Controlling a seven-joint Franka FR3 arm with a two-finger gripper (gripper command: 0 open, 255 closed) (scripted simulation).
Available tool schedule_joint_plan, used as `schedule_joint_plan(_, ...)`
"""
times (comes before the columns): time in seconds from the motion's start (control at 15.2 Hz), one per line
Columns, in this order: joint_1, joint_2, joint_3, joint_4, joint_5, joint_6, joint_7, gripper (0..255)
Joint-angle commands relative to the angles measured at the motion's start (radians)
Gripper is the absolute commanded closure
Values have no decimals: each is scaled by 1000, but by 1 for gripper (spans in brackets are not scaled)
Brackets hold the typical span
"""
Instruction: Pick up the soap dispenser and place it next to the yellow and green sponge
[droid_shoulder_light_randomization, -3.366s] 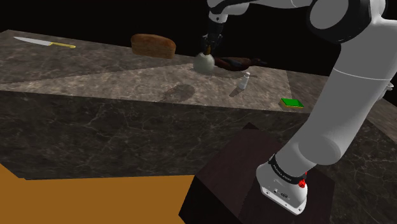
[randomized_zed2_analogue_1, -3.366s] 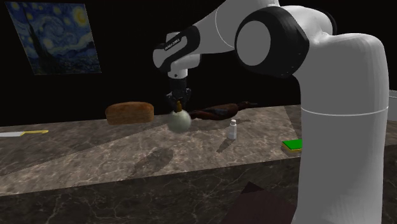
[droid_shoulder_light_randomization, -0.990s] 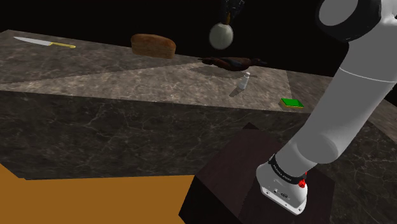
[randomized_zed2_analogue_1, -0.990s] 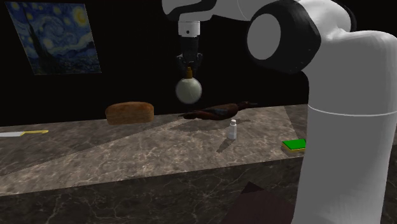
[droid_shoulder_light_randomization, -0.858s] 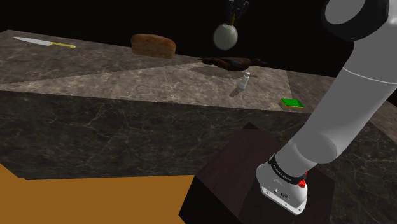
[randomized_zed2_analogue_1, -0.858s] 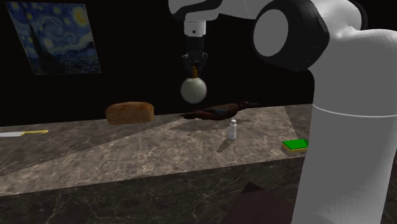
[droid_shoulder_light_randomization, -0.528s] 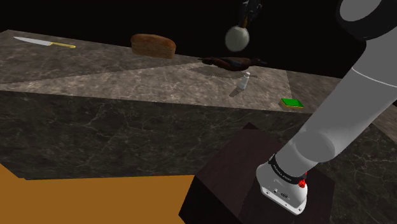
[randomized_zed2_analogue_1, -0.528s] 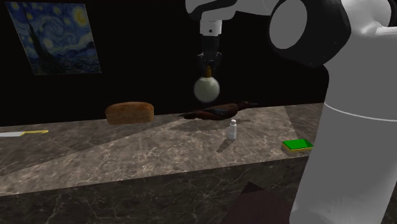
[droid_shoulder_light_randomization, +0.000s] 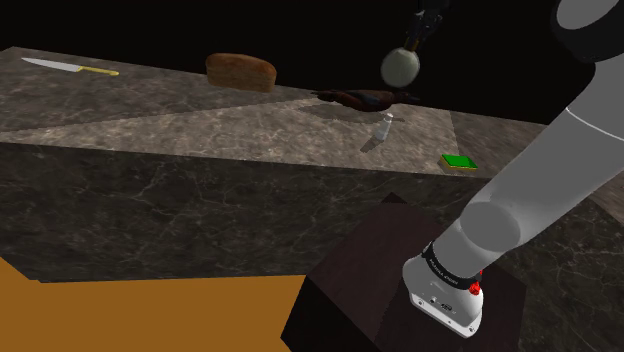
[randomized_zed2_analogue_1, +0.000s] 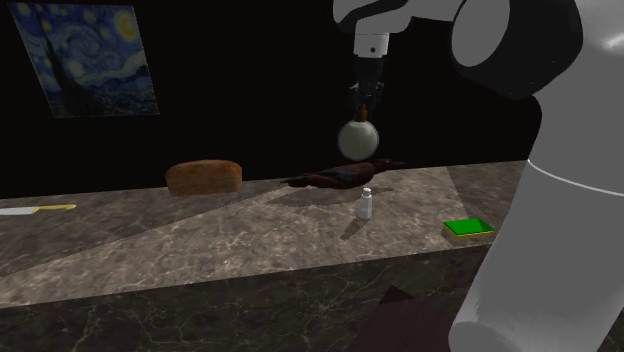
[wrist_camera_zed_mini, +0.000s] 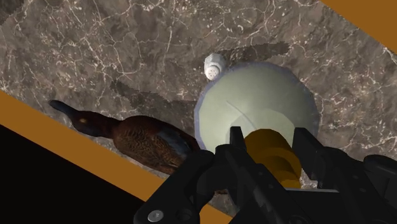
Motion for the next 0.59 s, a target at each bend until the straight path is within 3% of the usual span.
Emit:
schedule_joint_plan(0.0, -23, -6, -23, -7, 1, 2, -48, 255)
schedule_joint_plan(0.53, -121, 13, -122, 14, 23, -4, -245, 255)
